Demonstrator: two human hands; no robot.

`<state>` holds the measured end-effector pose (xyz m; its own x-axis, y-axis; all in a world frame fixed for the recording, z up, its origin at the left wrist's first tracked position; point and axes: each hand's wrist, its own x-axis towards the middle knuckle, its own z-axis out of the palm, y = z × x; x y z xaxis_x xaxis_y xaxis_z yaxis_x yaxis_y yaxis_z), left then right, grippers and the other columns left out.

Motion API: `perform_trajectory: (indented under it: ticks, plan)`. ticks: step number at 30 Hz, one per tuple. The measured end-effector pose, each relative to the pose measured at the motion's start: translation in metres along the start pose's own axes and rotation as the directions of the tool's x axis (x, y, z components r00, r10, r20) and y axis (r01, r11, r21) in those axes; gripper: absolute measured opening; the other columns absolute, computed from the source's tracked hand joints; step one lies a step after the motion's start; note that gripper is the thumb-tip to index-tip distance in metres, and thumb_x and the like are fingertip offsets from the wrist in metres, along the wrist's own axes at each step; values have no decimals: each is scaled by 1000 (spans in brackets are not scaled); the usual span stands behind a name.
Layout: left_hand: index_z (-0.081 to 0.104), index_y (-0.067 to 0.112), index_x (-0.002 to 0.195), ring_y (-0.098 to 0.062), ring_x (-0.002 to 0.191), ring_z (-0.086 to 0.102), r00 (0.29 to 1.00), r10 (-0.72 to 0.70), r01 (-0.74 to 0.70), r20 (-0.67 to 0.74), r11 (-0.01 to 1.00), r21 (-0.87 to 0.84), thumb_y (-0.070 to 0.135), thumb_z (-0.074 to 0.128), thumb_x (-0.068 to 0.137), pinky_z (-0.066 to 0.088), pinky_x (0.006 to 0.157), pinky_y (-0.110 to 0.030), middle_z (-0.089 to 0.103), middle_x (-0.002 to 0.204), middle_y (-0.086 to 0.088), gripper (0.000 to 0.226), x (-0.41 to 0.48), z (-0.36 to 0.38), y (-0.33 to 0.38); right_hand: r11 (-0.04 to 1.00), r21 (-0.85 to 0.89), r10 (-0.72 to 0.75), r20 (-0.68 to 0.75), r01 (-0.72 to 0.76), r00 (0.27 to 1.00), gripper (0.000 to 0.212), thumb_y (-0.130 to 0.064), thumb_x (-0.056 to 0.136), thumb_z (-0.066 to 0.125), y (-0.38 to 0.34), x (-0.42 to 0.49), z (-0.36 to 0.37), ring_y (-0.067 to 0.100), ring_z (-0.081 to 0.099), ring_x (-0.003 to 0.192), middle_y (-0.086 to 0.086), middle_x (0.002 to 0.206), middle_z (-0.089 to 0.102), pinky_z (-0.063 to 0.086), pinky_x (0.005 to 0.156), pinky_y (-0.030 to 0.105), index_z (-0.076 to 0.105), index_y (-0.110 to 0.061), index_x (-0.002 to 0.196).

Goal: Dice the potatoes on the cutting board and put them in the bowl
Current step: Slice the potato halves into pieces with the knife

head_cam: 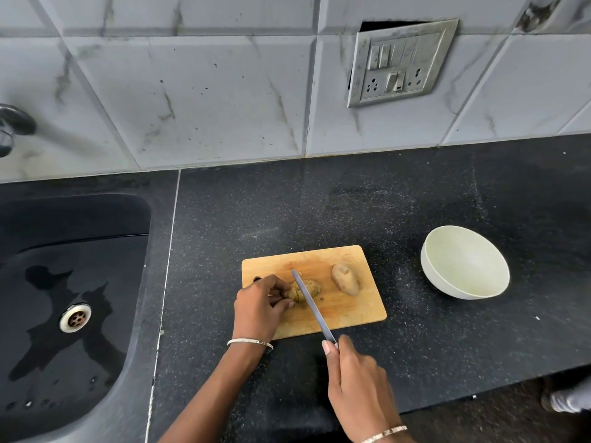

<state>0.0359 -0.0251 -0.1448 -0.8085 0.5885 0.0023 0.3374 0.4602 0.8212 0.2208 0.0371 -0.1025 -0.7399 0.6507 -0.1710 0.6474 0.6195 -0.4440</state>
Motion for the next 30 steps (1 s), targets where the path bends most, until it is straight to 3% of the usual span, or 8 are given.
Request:
perform_trajectory:
  ticks: [7, 12, 26, 30]
  plan:
    - [70, 19, 82, 6, 73, 64, 1000, -8, 8, 12, 1000, -27, 3, 84, 65, 56, 71, -16, 67, 77, 15, 27, 1, 0, -1, 999, 14, 30, 25, -30, 999, 33, -54, 99, 14, -2, 1, 2, 19, 64, 74, -7, 76, 58, 40, 54, 32, 36, -30, 92]
    - [70, 20, 81, 4, 72, 65, 1000, -24, 24, 6, 999, -48, 2, 84, 66, 55, 70, -13, 67, 77, 14, 27, 0, 0, -1, 999, 4, 36, 53, -37, 998, 33, -53, 100, 15, -7, 1, 1, 21, 65, 81, -8, 79, 57, 39, 56, 33, 37, -29, 93]
    - [72, 23, 80, -1, 73, 67, 999, -14, 13, -46, 1000, -9, 11, 85, 67, 59, 74, -30, 69, 78, 16, 22, -1, 4, -7, 989, -134, 73, 83, -62, 994, 40, -50, 102, 16, -23, 8, 9, 29, 66, 94, 3, 100, 67, 40, 63, 35, 43, -22, 109]
    - [74, 20, 81, 2, 73, 66, 998, -26, 23, -61, 999, -41, 7, 85, 66, 58, 76, -25, 70, 76, 15, 22, -3, 4, -5, 984, -161, 86, 85, -71, 993, 40, -48, 102, 16, -26, 7, 10, 29, 65, 97, 4, 103, 67, 42, 65, 35, 43, -21, 113]
